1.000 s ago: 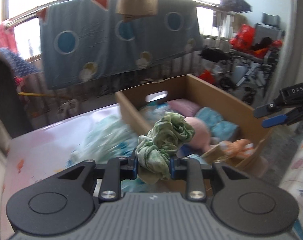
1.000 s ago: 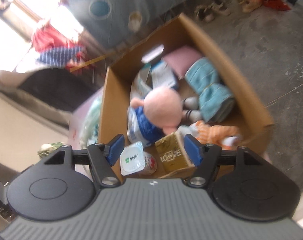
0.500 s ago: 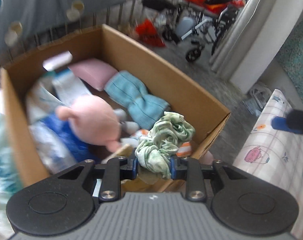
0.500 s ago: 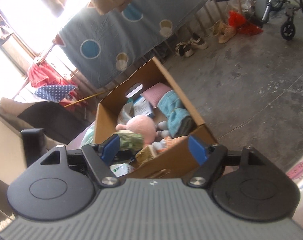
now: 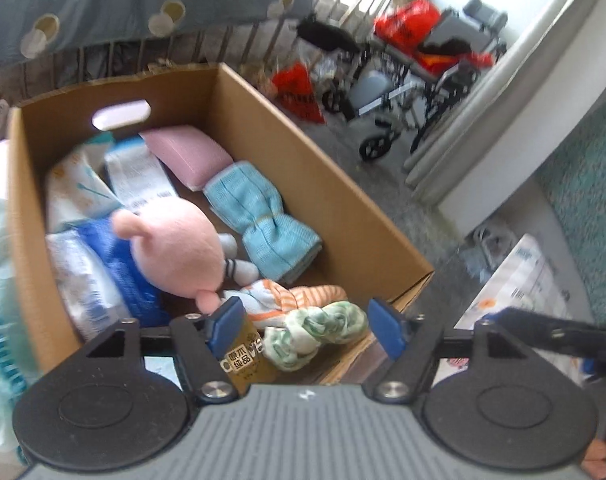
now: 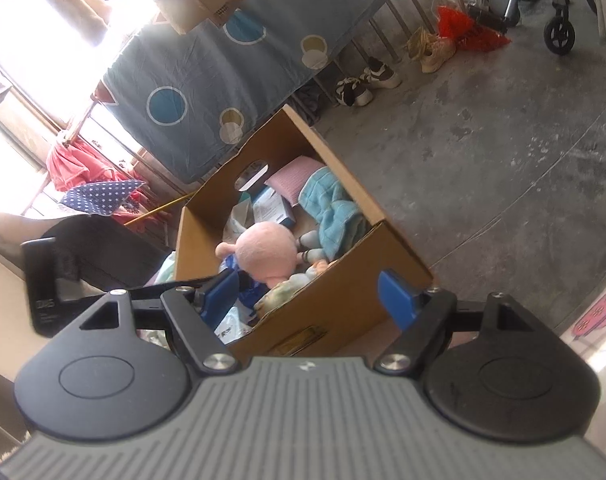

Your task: Organize soft objects

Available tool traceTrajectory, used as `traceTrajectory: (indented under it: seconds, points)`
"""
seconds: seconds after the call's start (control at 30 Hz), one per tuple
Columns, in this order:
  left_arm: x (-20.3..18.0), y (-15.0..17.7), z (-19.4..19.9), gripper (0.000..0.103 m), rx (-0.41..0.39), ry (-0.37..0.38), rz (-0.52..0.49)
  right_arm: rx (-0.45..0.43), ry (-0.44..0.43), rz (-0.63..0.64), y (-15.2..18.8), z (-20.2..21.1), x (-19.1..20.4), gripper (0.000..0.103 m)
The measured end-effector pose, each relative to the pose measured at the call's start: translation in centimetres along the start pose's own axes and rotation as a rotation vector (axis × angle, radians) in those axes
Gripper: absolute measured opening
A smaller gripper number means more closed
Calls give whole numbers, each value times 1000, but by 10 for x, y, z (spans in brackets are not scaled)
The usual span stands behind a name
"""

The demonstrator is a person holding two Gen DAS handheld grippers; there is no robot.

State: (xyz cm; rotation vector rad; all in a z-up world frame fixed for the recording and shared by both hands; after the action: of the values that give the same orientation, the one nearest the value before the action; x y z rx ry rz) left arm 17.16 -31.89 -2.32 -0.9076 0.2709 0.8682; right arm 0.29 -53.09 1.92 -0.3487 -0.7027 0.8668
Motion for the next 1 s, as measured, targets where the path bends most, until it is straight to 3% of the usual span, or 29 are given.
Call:
traceTrajectory:
  seconds: [0.17,0.3,0.37,0.43,0.63,0.83,1.0]
  points:
    - [0,14,59,90,-115,-78,-19,-23,18,50,14,-1,20,83]
    - [5,34,106,101,-203,-327,-60,-42,40,103,30,-2,36,90]
    - [7,48,121,103,-220,-434,-69,-42,57,138,37,-4,47,95]
    - [10,62,131,103,-224,-490,-42,-39,81,190,45,-8,59,102]
    - [22,94,146,103,-212,-648,30,-25,165,380,66,-22,93,102]
    - [29,105,150,103,-148,-652,53,-11,162,450,74,-32,115,102]
    - [26,110,148,103,-155,-641,66,-8,155,492,77,-35,128,102]
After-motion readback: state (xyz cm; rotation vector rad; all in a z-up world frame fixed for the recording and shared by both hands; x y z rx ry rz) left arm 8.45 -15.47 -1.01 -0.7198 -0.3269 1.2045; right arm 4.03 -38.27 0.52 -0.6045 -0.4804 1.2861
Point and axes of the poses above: each gripper's, at about its wrist camera, not at the fingertips, and z roughly against the way its jaws point, x to its left, y to its underside, the point moved 5 cm from there along -z, roughly the way its jaws point, and after that the axes turned 14 degrees about y, right-handed, at the moved point
